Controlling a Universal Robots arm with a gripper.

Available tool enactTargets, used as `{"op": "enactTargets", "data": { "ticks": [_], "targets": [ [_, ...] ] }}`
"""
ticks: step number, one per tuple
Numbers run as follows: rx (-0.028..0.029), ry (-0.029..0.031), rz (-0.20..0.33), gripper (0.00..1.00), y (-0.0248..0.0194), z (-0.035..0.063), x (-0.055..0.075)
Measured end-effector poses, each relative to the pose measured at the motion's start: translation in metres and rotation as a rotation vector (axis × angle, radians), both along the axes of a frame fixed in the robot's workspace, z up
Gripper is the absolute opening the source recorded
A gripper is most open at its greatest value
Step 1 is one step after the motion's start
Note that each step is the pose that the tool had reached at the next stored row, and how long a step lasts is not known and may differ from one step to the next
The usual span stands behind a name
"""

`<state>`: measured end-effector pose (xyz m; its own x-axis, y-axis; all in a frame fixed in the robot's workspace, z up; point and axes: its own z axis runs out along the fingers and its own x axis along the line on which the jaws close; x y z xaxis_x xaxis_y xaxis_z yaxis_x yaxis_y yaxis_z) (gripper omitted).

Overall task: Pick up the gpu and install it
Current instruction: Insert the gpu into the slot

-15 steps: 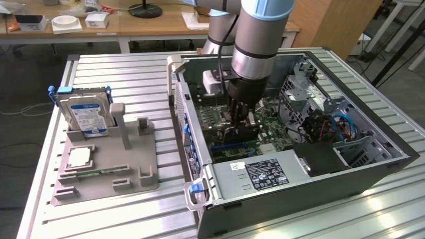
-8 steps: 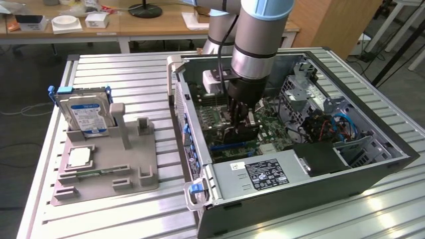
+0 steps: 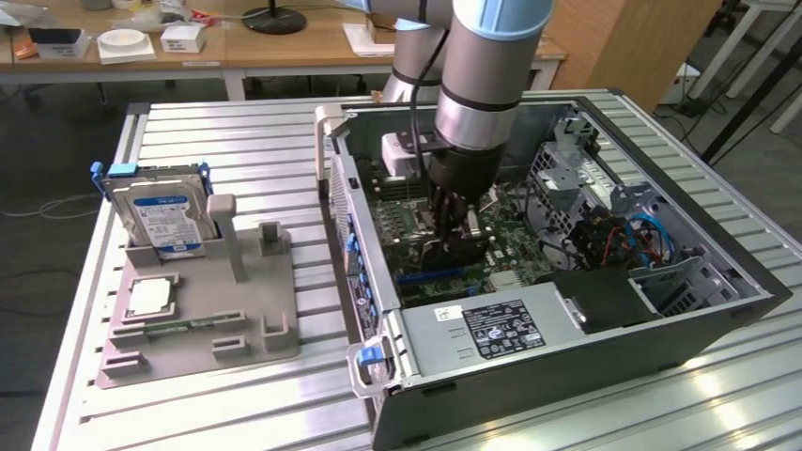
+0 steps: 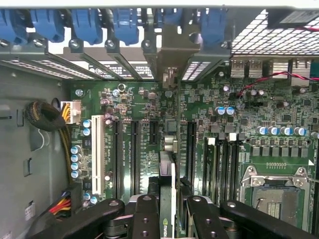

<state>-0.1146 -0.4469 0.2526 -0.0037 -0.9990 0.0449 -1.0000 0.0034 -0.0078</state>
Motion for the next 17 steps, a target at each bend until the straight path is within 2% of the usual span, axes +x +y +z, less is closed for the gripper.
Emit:
{"op": "enactTargets", "data": {
  "ticks": [4, 8, 17],
  "targets": [
    [-0.0001, 0.0001, 0.000, 0.26, 0.0006, -0.0005, 0.0000],
    [-0.0001, 0.0000, 0.000, 0.26, -0.0014, -0.0006, -0.0002],
    [-0.0002, -0.0002, 0.000, 0.26, -0.0014, -0.0028, -0.0007]
  ]
}}
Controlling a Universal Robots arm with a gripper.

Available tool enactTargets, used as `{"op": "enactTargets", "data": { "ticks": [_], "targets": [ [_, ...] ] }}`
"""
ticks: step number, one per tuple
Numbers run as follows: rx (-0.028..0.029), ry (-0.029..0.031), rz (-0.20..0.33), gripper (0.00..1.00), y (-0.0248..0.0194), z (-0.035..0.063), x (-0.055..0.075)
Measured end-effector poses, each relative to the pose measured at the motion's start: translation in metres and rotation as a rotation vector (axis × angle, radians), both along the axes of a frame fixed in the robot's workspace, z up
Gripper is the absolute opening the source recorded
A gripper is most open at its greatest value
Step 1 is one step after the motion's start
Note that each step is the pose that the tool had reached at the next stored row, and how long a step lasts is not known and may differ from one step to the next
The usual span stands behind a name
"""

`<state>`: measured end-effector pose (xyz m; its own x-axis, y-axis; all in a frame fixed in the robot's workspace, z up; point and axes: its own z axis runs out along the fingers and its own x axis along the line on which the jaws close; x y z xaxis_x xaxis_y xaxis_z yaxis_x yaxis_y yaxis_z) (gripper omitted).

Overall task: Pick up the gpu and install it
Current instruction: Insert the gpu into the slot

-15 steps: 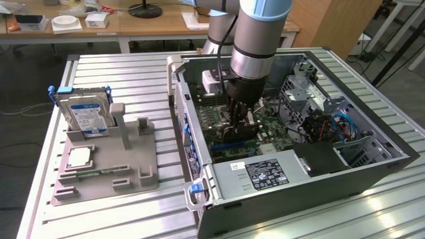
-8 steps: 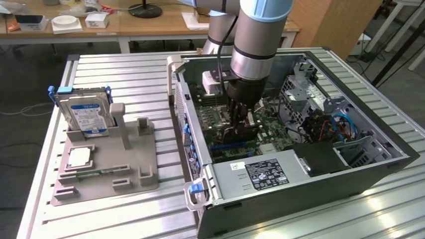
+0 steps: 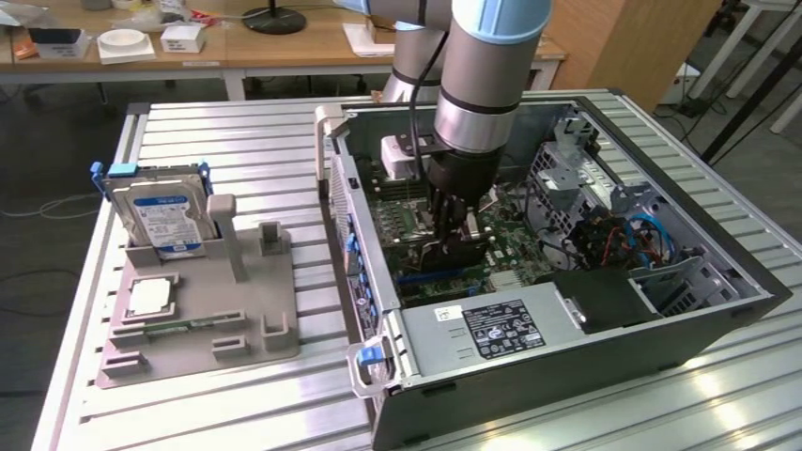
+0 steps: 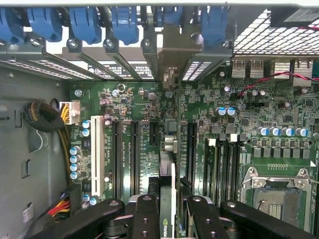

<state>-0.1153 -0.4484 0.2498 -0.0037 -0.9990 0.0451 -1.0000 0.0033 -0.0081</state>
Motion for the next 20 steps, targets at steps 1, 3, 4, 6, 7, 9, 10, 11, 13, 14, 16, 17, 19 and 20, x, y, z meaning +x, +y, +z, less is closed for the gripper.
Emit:
{"op": "enactTargets", "data": {
  "ticks": [1, 3, 4, 6, 7, 9, 10, 11, 13, 14, 16, 17, 19, 20],
  "targets": [
    [0.0002, -0.0001, 0.000, 0.26, 0.0000, 0.0003, 0.0000],
    [0.0008, -0.0003, 0.000, 0.26, 0.0001, 0.0027, -0.0001],
    [0.0005, -0.0008, 0.000, 0.26, 0.0003, 0.0029, -0.0003],
    [0.0001, -0.0034, 0.000, 0.26, 0.0003, 0.0029, -0.0012],
    [0.0001, -0.0043, 0.000, 0.26, 0.0004, 0.0025, -0.0017],
    [-0.0001, -0.0052, 0.000, 0.26, 0.0003, 0.0017, -0.0020],
    [-0.0002, -0.0053, 0.000, 0.26, 0.0003, 0.0016, -0.0020],
    [-0.0001, -0.0054, 0.000, 0.26, 0.0003, 0.0015, -0.0021],
    [0.0003, -0.0056, 0.000, 0.26, 0.0003, 0.0014, -0.0021],
    [0.0005, -0.0057, 0.000, 0.26, 0.0003, 0.0013, -0.0021],
    [0.0010, -0.0057, 0.000, 0.26, 0.0003, 0.0009, -0.0021],
    [0.0011, -0.0056, 0.001, 0.26, 0.0004, 0.0009, -0.0021],
    [0.0020, -0.0057, 0.001, 0.26, 0.0004, 0.0007, -0.0021],
    [0.0028, -0.0057, 0.002, 0.26, 0.0004, 0.0007, -0.0021]
  ]
}}
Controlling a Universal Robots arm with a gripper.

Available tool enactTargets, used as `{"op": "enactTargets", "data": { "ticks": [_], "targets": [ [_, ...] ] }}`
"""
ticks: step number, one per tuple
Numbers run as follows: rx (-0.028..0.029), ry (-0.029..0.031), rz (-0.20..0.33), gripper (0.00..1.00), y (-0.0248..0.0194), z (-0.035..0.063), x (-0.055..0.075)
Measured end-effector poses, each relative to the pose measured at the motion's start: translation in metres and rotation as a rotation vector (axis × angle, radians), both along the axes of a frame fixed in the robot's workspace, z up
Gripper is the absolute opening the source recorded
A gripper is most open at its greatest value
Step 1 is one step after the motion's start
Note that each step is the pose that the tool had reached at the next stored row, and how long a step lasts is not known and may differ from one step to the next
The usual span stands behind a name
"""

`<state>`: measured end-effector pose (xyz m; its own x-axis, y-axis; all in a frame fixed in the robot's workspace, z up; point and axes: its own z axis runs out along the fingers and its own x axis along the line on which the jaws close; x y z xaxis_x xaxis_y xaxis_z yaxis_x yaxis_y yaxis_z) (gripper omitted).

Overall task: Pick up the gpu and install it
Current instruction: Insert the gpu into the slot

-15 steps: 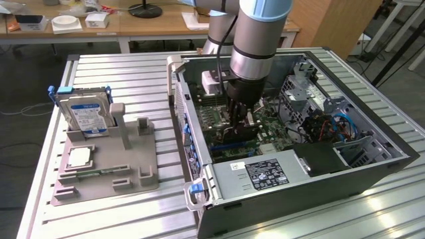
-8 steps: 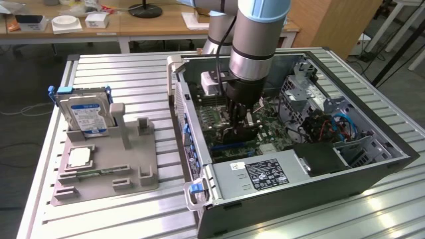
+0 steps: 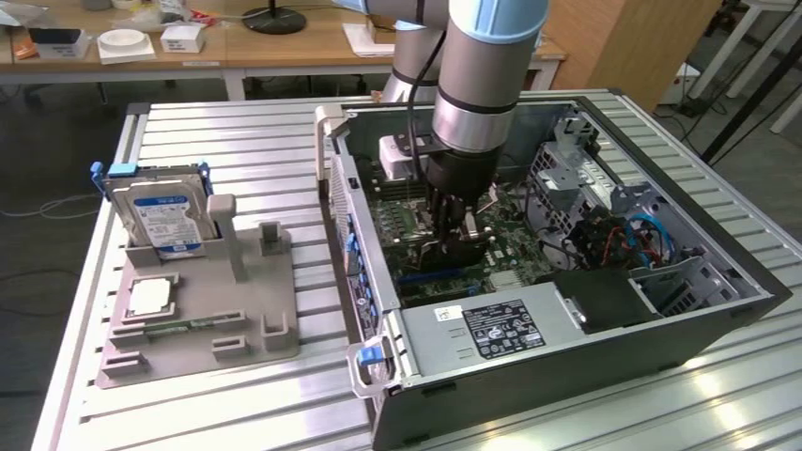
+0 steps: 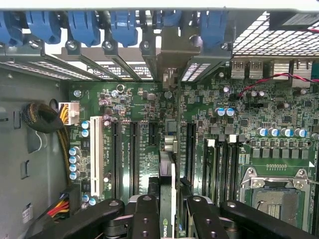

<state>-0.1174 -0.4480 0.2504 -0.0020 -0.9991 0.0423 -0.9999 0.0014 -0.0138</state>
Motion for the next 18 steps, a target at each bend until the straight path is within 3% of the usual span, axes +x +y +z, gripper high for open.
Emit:
{"op": "enactTargets", "data": {
  "ticks": [18],
  "targets": [
    [0.0016, 0.0001, 0.005, 0.26, 0.0000, -0.0023, 0.0000]
  ]
}}
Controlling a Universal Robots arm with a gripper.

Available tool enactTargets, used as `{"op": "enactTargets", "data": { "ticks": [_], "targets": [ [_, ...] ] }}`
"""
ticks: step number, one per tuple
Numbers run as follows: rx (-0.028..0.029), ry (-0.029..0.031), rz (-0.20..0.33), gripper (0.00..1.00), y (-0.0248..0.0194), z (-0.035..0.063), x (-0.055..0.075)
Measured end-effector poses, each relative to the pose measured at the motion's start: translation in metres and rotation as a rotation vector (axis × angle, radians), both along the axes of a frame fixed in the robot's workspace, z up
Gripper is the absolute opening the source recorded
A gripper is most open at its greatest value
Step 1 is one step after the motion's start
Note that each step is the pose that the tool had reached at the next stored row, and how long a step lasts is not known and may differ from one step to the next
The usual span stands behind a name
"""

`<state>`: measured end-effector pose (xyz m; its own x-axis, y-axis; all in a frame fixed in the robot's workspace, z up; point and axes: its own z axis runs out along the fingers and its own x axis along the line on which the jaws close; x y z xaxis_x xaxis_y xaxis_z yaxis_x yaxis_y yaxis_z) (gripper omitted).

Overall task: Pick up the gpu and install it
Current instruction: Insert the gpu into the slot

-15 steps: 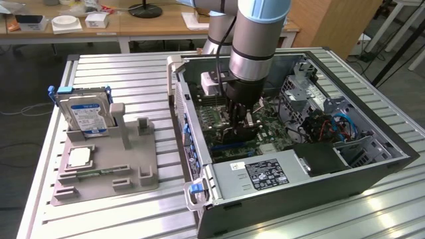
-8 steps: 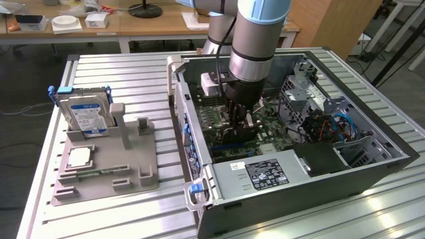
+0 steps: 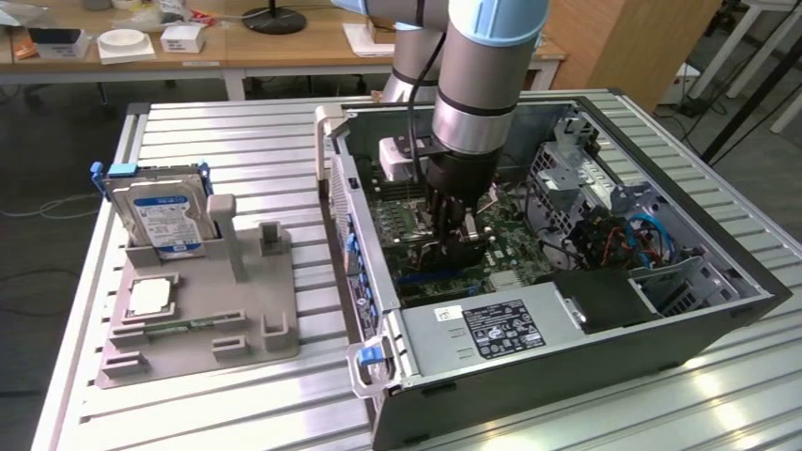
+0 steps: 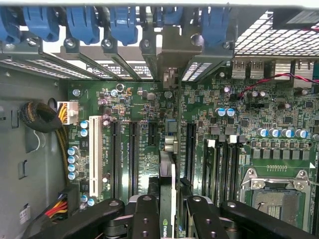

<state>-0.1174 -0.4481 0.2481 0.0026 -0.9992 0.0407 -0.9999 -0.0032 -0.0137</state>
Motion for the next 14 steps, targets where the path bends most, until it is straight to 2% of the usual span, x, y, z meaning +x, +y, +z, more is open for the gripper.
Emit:
{"op": "enactTargets", "data": {
  "ticks": [14],
  "targets": [
    [-0.0002, -0.0005, 0.000, 0.26, 0.0000, -0.0021, 0.0004]
  ]
}}
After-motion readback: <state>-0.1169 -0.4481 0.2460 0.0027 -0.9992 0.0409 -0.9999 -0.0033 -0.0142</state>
